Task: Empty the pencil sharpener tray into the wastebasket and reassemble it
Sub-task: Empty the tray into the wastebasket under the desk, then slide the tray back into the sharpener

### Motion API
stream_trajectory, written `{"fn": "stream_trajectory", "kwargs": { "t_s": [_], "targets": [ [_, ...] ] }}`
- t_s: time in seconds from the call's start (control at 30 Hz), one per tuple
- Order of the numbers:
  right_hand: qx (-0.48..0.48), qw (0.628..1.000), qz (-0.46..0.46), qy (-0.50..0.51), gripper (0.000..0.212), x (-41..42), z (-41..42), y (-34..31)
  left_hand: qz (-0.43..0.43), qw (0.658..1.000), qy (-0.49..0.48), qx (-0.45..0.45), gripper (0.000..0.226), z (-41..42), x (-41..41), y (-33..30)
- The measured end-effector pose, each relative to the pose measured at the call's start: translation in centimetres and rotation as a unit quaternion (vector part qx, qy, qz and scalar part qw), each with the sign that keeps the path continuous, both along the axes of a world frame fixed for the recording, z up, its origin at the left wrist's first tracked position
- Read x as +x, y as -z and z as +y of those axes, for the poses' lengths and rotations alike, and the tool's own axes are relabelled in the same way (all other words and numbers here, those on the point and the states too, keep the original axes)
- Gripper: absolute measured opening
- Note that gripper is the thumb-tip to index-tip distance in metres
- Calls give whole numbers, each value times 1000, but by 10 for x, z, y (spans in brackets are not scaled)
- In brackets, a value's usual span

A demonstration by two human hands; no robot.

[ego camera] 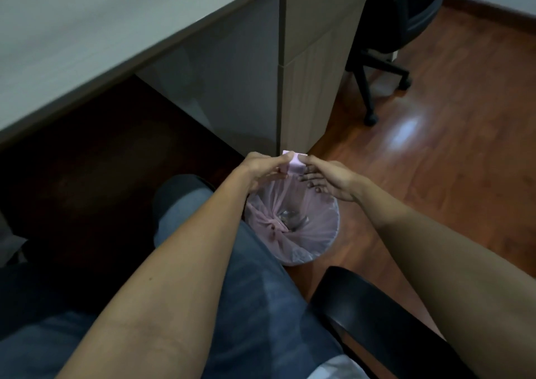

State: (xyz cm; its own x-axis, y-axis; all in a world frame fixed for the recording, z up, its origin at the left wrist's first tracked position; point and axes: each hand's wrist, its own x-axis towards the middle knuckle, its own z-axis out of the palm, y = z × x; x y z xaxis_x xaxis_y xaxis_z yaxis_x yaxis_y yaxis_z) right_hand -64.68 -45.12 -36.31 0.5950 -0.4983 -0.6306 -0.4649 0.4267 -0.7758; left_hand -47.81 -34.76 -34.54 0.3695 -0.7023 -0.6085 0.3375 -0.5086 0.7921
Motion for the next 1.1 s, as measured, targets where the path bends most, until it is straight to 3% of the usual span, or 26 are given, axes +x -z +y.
{"fn": "stream_trajectory", "kwargs": {
  "t_s": [0.2,0.3,0.4,0.6,0.87,1.0,1.1],
  "targets": [
    [-12,998,-61,-7,46,-6,-11,-24,-31,996,56,-63,51,3,7,-16],
    [-56,995,-80,1,46,-6,-17,-47,-96,986,71,-113,55,-1,9,-36],
    [-91,990,-112,1,33,-8,-26,-78,-152,970,76,-176,57,-7,9,-64],
    [-164,974,-155,-2,54,-7,-48,-143,-202,940,80,-263,59,-17,6,-127],
    [-224,954,-201,3,50,-9,-56,-240,-281,893,68,-346,57,-35,6,-212],
    [-257,941,-218,-11,64,-2,-55,-286,-325,867,61,-373,55,-31,14,-257],
    [-270,935,-228,-30,50,11,-48,-315,-339,860,45,-378,54,-19,25,-283]
  ]
}}
